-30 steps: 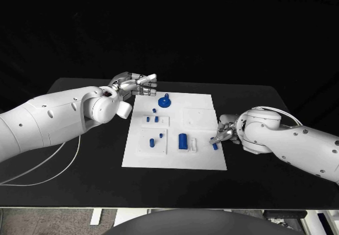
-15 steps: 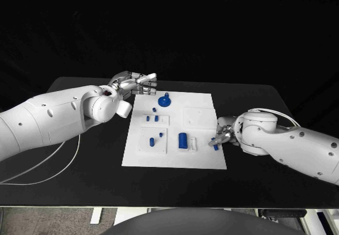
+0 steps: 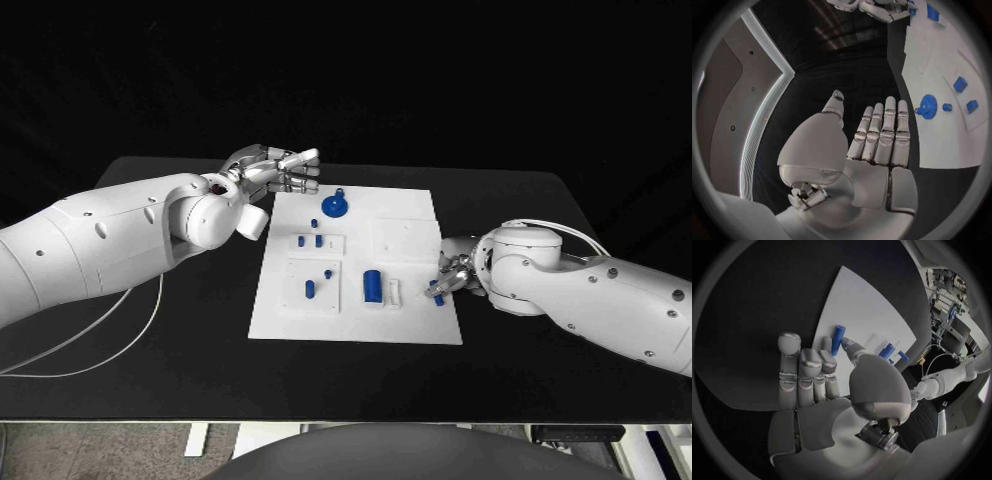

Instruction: Assemble the parts on the task board

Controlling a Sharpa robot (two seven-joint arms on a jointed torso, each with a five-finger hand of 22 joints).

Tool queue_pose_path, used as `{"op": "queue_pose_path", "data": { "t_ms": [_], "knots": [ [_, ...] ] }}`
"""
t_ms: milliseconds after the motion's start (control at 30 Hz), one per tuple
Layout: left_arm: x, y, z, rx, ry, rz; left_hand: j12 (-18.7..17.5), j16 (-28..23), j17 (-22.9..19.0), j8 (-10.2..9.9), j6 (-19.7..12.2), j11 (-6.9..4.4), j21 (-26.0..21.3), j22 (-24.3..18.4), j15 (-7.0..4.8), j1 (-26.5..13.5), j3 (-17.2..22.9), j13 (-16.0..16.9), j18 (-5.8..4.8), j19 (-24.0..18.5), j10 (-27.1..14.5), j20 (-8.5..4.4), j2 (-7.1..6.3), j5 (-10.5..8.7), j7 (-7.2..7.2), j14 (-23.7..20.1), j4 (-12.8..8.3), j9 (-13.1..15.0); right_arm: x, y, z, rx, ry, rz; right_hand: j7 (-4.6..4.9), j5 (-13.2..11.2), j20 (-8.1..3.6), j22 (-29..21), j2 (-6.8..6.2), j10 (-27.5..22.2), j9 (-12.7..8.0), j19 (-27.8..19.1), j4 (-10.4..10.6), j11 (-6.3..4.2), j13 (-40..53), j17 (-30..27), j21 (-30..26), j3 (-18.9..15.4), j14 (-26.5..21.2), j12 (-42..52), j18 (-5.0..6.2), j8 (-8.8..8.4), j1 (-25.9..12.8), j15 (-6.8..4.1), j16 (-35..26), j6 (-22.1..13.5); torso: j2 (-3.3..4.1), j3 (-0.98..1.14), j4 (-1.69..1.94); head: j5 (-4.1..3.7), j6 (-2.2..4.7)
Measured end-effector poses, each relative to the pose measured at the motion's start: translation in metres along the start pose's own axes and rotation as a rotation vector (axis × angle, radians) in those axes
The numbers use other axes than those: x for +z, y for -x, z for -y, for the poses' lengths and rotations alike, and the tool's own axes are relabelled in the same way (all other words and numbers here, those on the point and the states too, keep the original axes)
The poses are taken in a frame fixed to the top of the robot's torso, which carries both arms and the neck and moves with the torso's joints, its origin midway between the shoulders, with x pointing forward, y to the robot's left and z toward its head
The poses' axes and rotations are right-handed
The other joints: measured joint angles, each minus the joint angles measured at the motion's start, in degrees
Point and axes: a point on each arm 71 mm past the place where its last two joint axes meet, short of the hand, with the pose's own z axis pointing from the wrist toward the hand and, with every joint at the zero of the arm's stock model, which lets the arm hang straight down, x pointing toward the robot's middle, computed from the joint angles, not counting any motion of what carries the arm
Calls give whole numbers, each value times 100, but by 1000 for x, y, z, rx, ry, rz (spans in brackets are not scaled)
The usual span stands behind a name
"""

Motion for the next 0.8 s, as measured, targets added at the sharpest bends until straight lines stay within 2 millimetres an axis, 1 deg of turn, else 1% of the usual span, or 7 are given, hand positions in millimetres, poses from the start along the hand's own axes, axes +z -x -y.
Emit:
{"op": "queue_pose_path", "data": {
  "t_ms": [67,133,233,267,300,433,800],
  "knots": [
    [0,0,0,0,1,0,0,0,0,0,0,0,0,0,0,0,0,0,0,0,0,0,0,0,0,0,0,0,0,0,-2,1,8,-2,9,734,0,1,1,-22,21,0,-117,22,3,2,0,89,-3,0,0,-3,1,3,0,-27,0,-1,1,-4,-2],
    [0,0,0,0,1,0,0,0,0,0,0,0,0,0,0,0,0,0,0,0,0,0,0,0,0,0,0,0,0,-1,-2,5,12,-7,48,1283,0,13,2,-42,403,0,-68,42,19,7,0,138,-20,0,-1,-17,-1,20,0,-69,0,2,0,-7,-4],
    [0,0,0,0,2,-1,0,0,0,0,-56,0,0,0,0,0,0,0,0,0,0,0,0,0,8,0,0,0,0,-2,-2,15,16,-15,53,1714,20,70,153,-51,635,-20,36,51,33,20,0,241,-21,0,-5,-23,-153,21,0,-91,-1,3,-2,-12,-4],
    [0,0,0,0,2,-1,0,0,0,0,-56,0,0,0,0,0,0,0,0,0,0,0,0,0,8,0,0,0,1,-3,-2,21,16,-20,71,1843,20,88,194,-62,990,-21,60,62,33,24,0,266,-28,0,-7,-39,-194,28,0,-134,-1,3,-2,-12,-5],
    [0,0,0,0,3,-1,0,0,0,0,-56,0,0,0,0,0,0,0,0,0,0,0,0,0,8,0,0,0,1,-3,-1,27,17,-24,78,1995,20,121,213,-71,1149,-21,90,71,33,31,18,296,-29,0,-9,-39,-284,30,0,-156,-1,3,-2,-12,-5],
    [0,0,0,1,4,-2,0,0,-1,0,-56,0,0,0,0,0,0,0,0,0,0,0,0,0,8,0,0,0,2,-4,1,59,15,-39,81,2093,20,216,311,-72,1383,-21,97,72,38,45,68,333,-29,28,-9,-39,-435,30,0,-161,-1,3,1,-13,-8],
    [0,0,0,1,7,-2,0,0,-1,0,-56,0,0,0,0,0,0,0,0,0,0,0,0,0,8,0,0,0,5,-5,10,178,7,-64,81,1948,20,258,333,-62,1378,-21,-167,63,53,57,68,272,-27,57,-37,-16,-484,32,0,-160,-4,-1,1,5,-5]
  ]
}}
